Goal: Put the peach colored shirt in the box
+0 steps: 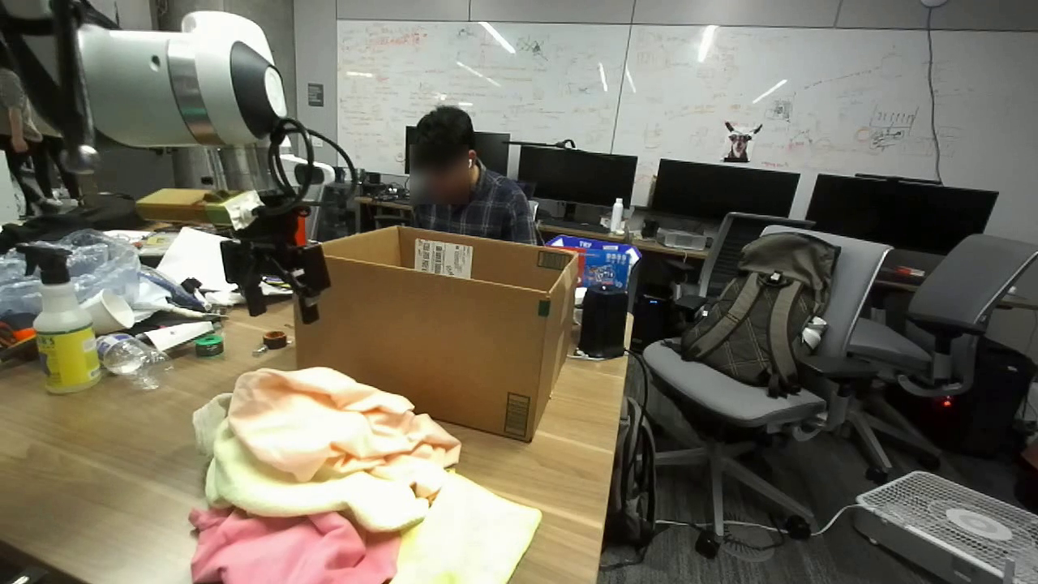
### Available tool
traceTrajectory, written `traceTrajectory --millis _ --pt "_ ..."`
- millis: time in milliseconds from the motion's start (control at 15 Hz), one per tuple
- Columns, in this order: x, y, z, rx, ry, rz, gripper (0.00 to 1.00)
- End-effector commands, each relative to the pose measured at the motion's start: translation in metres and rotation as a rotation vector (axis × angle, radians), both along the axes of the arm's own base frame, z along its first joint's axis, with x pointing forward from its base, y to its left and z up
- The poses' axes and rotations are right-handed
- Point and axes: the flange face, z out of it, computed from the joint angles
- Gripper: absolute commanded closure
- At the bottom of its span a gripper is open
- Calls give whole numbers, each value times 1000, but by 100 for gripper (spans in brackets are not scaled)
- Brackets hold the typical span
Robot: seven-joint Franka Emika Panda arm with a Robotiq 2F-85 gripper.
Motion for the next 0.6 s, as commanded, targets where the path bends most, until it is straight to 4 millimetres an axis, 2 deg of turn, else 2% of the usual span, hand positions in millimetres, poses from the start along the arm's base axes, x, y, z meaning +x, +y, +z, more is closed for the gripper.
traceTrajectory --millis 0,267,533 --pt "28 -6 -17 -15 -10 -36 0" --pt "38 -22 -38 -34 19 -88 0" --pt "33 -42 -59 -63 59 -137 0"
